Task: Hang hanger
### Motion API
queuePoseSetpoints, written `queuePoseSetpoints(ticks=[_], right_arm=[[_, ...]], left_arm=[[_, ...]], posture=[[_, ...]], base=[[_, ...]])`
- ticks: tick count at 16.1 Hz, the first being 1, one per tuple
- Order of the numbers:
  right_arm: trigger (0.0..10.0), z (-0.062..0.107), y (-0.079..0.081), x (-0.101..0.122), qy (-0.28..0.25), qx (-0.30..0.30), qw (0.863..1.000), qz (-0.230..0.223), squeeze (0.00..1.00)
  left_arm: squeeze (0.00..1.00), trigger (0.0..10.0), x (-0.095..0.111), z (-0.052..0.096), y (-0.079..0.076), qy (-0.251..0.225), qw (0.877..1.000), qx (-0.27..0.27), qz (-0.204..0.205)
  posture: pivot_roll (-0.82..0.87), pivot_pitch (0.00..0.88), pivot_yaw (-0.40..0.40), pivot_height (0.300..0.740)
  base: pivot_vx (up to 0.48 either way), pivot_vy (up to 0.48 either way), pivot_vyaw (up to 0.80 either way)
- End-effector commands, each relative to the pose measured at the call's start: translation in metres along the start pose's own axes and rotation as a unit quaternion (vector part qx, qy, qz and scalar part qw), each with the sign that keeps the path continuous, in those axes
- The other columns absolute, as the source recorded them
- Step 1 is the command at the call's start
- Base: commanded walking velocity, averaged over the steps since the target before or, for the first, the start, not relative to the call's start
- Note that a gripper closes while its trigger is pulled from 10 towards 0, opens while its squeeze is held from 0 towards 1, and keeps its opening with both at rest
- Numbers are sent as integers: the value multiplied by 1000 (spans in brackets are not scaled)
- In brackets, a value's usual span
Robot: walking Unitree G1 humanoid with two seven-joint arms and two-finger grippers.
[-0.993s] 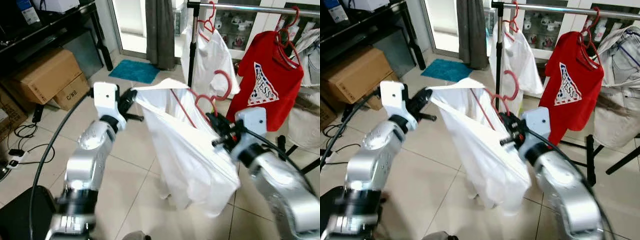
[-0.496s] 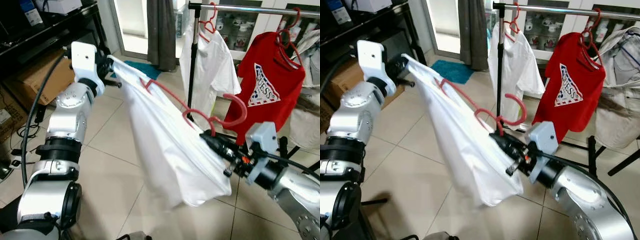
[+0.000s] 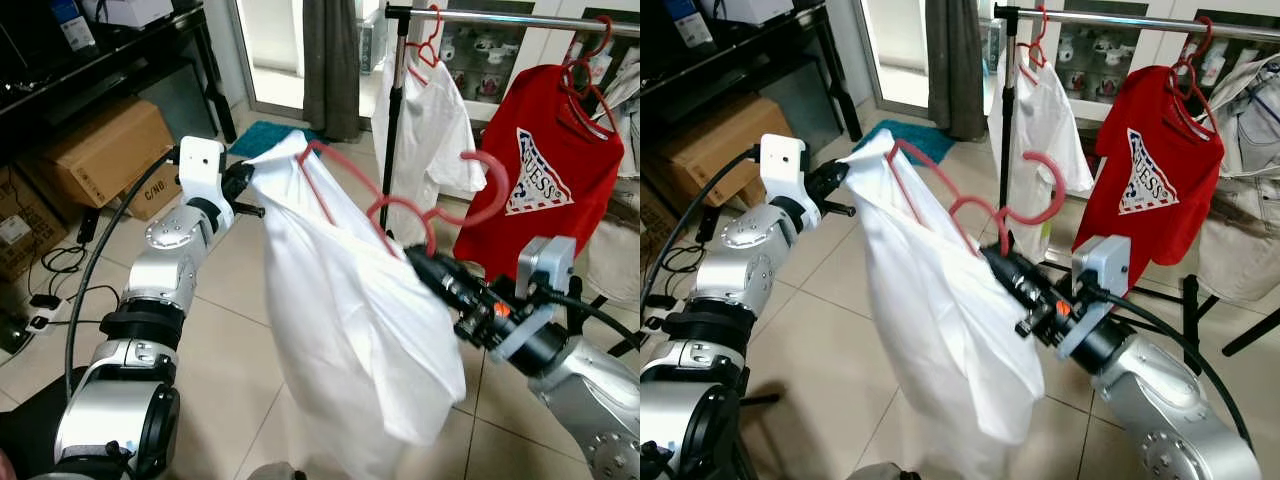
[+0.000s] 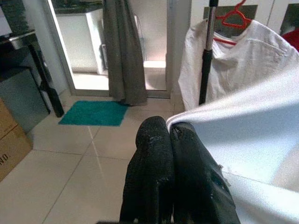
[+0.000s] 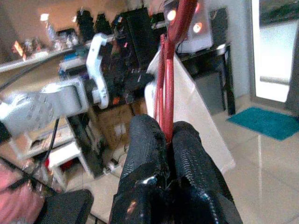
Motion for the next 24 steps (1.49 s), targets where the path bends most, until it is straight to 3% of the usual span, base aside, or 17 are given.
queuePoseSetpoints(ticks=[1,2,4,7,8,10,11,12,13,14,16,19,20,23,24], right_arm=[[0,1,2,-4,35,-3,999,32,0],[0,5,-17,-16,115,-66,987,89,0],[0,8,-27,-21,160,-96,975,123,0],[0,15,-29,-34,254,-84,948,172,0],[0,16,-27,-38,265,-67,947,167,0],[0,17,-23,-41,281,-43,942,177,0],[0,16,-21,-40,271,-38,946,174,0],[0,12,-15,-30,211,-20,967,138,0],[0,11,-12,-25,183,-12,976,119,0],[0,14,-7,-21,151,9,985,88,0],[0,22,-1,-21,139,41,988,49,0],[0,23,6,-23,121,61,991,14,0],[0,19,8,-21,92,67,993,-7,0],[0,12,5,-20,75,41,996,1,0],[0,6,-4,-15,45,1,999,13,0]], left_arm=[[0,0,11,0,15,-18,999,24,-9],[0,0,28,-1,22,-41,996,15,-79],[0,0,38,0,24,-49,991,7,-122],[0,0,53,3,12,-74,987,-43,-133],[0,0,53,3,3,-73,985,-82,-133],[0,0,51,1,-3,-66,982,-111,-138],[0,0,49,0,-3,-57,982,-113,-140],[0,0,42,-4,7,-37,987,-85,-131],[0,0,39,-5,12,-29,990,-67,-121],[0,0,30,-6,29,-5,995,-7,-99],[0,0,17,-2,56,21,995,77,-52],[0,0,-4,6,74,49,985,155,52],[0,0,-14,4,60,57,987,133,64],[0,0,-15,-4,31,35,995,64,63],[0,0,-15,-7,12,28,999,5,46]], posture=[[-31,23,137,740],[-33,22,140,740],[-33,18,144,740],[-27,19,138,740],[-22,19,133,740],[-25,18,133,740],[-26,16,134,740],[-29,13,133,740],[-29,13,133,740],[-32,10,134,740],[-34,8,133,740],[-35,7,135,740],[-35,7,135,740],[-37,9,138,740],[-38,11,140,740]], base=[[0,0,0],[0,0,0],[0,0,0],[0,0,0],[0,0,0],[0,0,0],[0,0,0],[0,0,0],[0,0,0],[0,0,0],[0,0,0],[0,0,0],[0,0,0],[0,0,0],[0,0,0]])
Point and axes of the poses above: a point about 5 cm out from each wrist's last joint towards the gripper, its own z axis pointing back from the gripper into the wrist, its own x axis along the axis of the wrist's last joint, y = z × x, the point moved 1 cm from there along -z, pointing out of the wrist towards the gripper, and after that the axes turned 10 degrees about -z, right-handed, at the moved point
